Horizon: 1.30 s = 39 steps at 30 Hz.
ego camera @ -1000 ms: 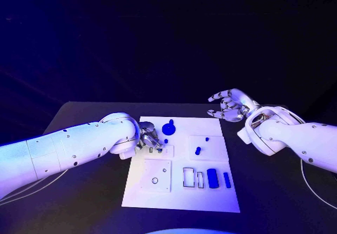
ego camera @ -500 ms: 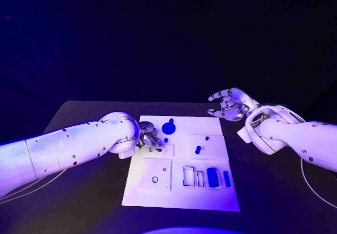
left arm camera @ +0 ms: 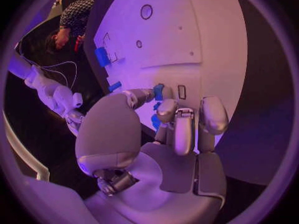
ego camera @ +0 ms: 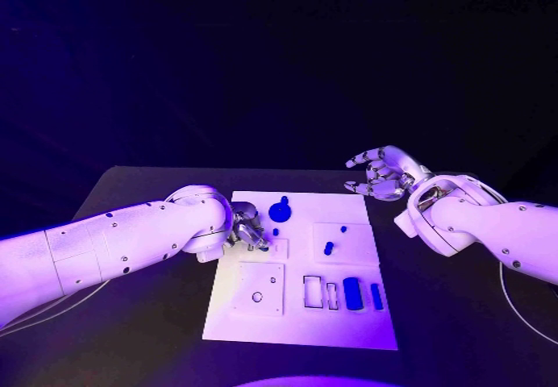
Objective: Assemble the parts on the task board
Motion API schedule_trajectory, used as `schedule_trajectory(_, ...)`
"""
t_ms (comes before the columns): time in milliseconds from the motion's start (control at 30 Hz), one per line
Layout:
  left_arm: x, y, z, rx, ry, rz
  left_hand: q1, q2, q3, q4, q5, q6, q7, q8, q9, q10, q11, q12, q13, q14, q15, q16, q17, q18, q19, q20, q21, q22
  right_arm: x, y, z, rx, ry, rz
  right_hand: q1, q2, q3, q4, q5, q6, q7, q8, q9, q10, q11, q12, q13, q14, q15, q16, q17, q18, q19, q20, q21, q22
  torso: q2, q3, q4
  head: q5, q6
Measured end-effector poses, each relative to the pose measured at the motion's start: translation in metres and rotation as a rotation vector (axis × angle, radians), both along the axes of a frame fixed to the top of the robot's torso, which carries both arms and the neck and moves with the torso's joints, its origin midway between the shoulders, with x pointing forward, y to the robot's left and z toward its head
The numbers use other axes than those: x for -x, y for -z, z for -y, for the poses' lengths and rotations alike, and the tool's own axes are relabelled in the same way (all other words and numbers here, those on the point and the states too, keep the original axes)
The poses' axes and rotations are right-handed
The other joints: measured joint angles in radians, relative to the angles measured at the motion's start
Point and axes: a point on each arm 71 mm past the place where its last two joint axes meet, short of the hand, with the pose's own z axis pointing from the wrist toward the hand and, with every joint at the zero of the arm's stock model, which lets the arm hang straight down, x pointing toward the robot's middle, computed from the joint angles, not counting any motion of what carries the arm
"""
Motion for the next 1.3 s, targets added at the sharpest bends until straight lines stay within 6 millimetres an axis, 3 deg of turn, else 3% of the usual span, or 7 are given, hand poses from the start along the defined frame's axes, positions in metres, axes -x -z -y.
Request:
schedule_trajectory(367, -0.0001, -0.0005, 0.002, -0.008, 0.008, -0.001, -0.005, 0.005, 0.0, 0.0, 0.006, 0.006, -0.002, 0.002, 0.001, 0.015, -0.004, 0.01, 0.016, -0.004, -0.004, 0.0, 0.0, 0.0, 0.007, 0.0, 0.004, 0.009, -0.0001, 0.0001, 0.0002, 0.001, 0.0, -0.001, 0.0, 0.0, 0.0, 0.0, 0.004, 0.0, 0.0, 0.0, 0.0, 0.0, 0.0, 0.0, 0.0, 0.0, 0.0, 0.0, 0.0, 0.0, 0.0, 0.0, 0.0, 0.0, 0.001, 0.0009, 0.0, -0.001, -0.004)
schedule_trajectory(567, -0.0012, -0.0001, 0.004, -0.014, 0.01, -0.002, -0.044, 0.018, 0.0, 0.0, 0.006, 0.015, -0.008, 0.008, 0.006, 0.028, -0.01, 0.021, 0.03, 0.0, -0.007, 0.0, 0.0, 0.0, 0.011, -0.004, 0.004, 0.014, -0.0001, 0.0007, 0.0, 0.001, 0.0, -0.003, 0.0, 0.0, 0.0, 0.0, 0.004, 0.0, 0.0, 0.0, 0.0, 0.0, 0.0, 0.0, 0.0, 0.0, 0.0, 0.0, 0.0, 0.0, 0.0, 0.0, 0.0, 0.0, 0.001, 0.0015, -0.0004, -0.002, -0.005)
schedule_trajectory(600, -0.0014, 0.0001, 0.0042, -0.014, 0.01, -0.002, -0.058, 0.017, 0.052, -0.052, 0.002, 0.018, -0.011, 0.008, 0.006, 0.031, -0.013, 0.021, 0.032, 0.0, -0.007, 0.0, 0.0, 0.0, 0.011, -0.004, 0.004, 0.016, -0.0001, 0.0007, 0.0001, 0.001, 0.0, -0.003, 0.0, 0.0, 0.001, 0.001, 0.004, 0.0, 0.0, 0.0, 0.0, 0.0, 0.0, 0.0, 0.0, 0.0, 0.0, 0.0, 0.0, 0.0, 0.0, 0.0, 0.0, 0.0, 0.001, 0.0015, -0.0006, -0.002, -0.006)
schedule_trajectory(633, -0.0017, 0.0003, 0.0046, -0.015, 0.01, -0.002, -0.078, 0.018, 0.062, -0.062, -0.002, 0.019, -0.009, 0.008, 0.005, 0.033, -0.014, 0.021, 0.034, 0.0, -0.007, 0.0, 0.0, 0.0, 0.011, -0.004, 0.004, 0.017, -0.0001, 0.0007, 0.0002, 0.001, 0.0, -0.003, -0.007, -0.007, 0.004, 0.004, 0.004, 0.0, 0.0, 0.0, -0.001, 0.0, 0.0, 0.0, -0.001, 0.0, 0.0, 0.0, 0.0, 0.0, 0.0, 0.0, 0.0, 0.0, 0.001, 0.0015, -0.0006, -0.002, -0.006)
schedule_trajectory(800, -0.003, 0.0016, 0.0056, -0.019, 0.008, -0.004, -0.113, 0.032, 0.062, -0.062, -0.01, 0.024, -0.014, 0.008, 0.0, 0.035, -0.016, 0.021, 0.039, 0.0, -0.015, 0.0, 0.0, 0.0, 0.015, -0.007, 0.004, 0.019, -0.0001, 0.0008, 0.0012, 0.002, 0.002, -0.003, -0.019, -0.005, 0.007, 0.002, 0.004, 0.0, 0.0, 0.0, -0.003, 0.0, 0.0, 0.0, -0.002, 0.0, 0.0, 0.0, 0.0, 0.0, 0.0, 0.0, 0.0, 0.0, 0.002, 0.001, -0.0006, -0.003, -0.008)
schedule_trajectory(1200, -0.0051, 0.0037, 0.0065, -0.025, 0.004, -0.007, -0.142, 0.024, 0.055, -0.086, -0.016, 0.037, -0.021, 0.001, -0.002, 0.035, -0.016, 0.026, 0.045, 0.0, -0.015, 0.0, 0.0, 0.0, 0.017, -0.01, 0.004, 0.02, 0.0, 0.0009, 0.0016, 0.002, 0.003, -0.003, -0.021, -0.002, 0.01, 0.004, 0.004, 0.0, 0.0, 0.0, -0.003, 0.0, 0.0, 0.0, -0.002, 0.0, 0.0, 0.0, 0.0, 0.0, 0.0, 0.0, 0.0, 0.0, 0.001, 0.001, -0.0004, -0.006, -0.012)
schedule_trajectory(1300, -0.0053, 0.004, 0.0062, -0.027, 0.003, -0.008, -0.154, 0.023, 0.018, -0.077, -0.021, 0.045, -0.027, -0.005, -0.005, 0.035, -0.016, 0.026, 0.048, 0.0, -0.015, 0.0, 0.0, 0.0, 0.017, -0.01, 0.004, 0.02, 0.0, 0.0009, 0.0017, 0.002, 0.003, -0.003, -0.021, -0.002, 0.01, 0.004, 0.004, 0.0, 0.0, 0.0, -0.003, 0.0, 0.0, 0.0, -0.004, 0.0, 0.0, 0.0, 0.0, 0.0, 0.0, 0.0, 0.0, -0.001, 0.001, 0.001, 0.0, -0.007, -0.012)
